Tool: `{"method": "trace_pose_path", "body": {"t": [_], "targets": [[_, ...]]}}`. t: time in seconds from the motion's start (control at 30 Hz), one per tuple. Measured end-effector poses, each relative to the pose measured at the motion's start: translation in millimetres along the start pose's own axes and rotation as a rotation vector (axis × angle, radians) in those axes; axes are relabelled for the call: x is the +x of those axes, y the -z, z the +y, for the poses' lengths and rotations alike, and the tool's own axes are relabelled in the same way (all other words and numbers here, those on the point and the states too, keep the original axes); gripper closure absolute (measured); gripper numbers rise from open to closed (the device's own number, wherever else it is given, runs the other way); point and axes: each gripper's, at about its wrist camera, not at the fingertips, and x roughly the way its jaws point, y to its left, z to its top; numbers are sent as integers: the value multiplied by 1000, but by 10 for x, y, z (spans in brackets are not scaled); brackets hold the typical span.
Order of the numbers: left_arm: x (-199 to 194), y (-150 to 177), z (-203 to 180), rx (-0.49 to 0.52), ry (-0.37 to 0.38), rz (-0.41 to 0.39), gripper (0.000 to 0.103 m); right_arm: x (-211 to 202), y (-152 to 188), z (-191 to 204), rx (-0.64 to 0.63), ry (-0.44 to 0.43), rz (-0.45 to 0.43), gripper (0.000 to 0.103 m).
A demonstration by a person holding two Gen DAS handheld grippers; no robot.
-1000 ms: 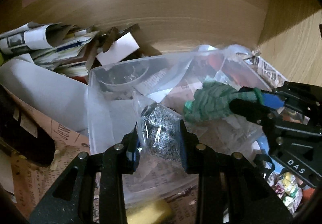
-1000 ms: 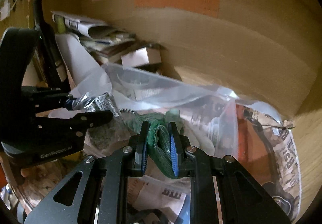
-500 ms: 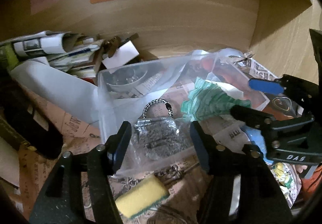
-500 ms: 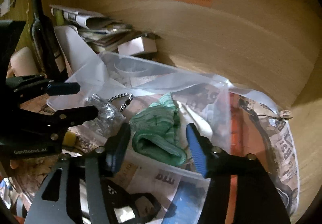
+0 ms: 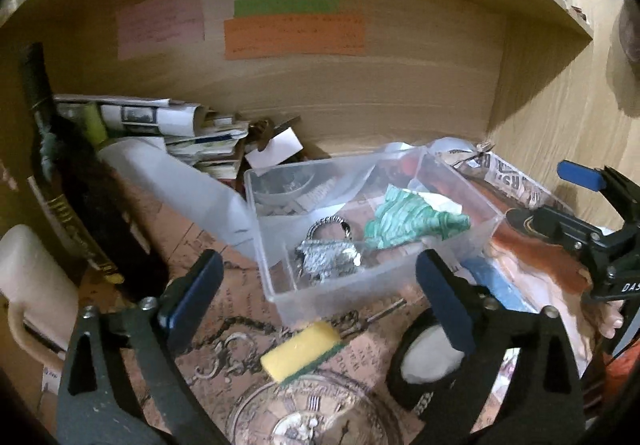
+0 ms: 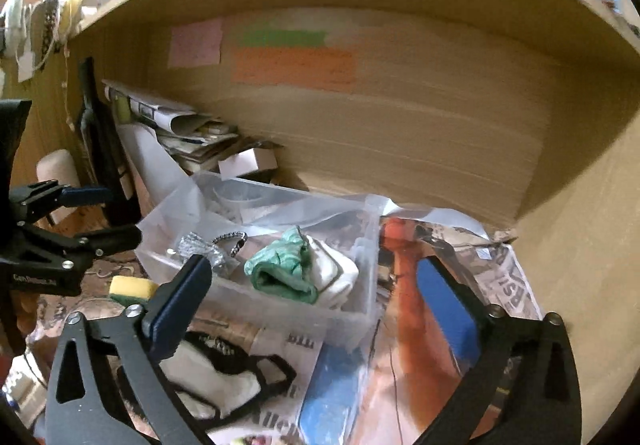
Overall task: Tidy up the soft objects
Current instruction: 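Grasp the yellow-green sponge with the left tool while the right tool grasps the floral scrunchie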
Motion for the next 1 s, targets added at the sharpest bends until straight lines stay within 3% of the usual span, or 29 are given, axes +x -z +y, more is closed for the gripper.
{"method": "trace_pose_path", "body": {"t": [0.2, 0.47, 0.67, 0.73, 0.83, 1.0], "targets": [[8, 236, 25, -15, -2, 56, 2, -86, 299, 17, 4, 17, 76, 0], [302, 556, 167, -95, -7, 190, 2, -31, 752, 90, 49, -23, 218, 0], [506, 676, 254, -142, -18, 235, 2, 2, 1043, 172, 72, -74, 304, 1], [541, 685, 270, -150, -10, 241, 13, 2, 1100, 188, 77, -86, 321, 2], [596, 698, 240, -141, 1, 262, 28, -19, 1164, 214, 66, -81, 331, 16], [638, 713, 211, -135, 34, 277, 60, -27, 1205, 219, 41, -58, 333, 56]]}}
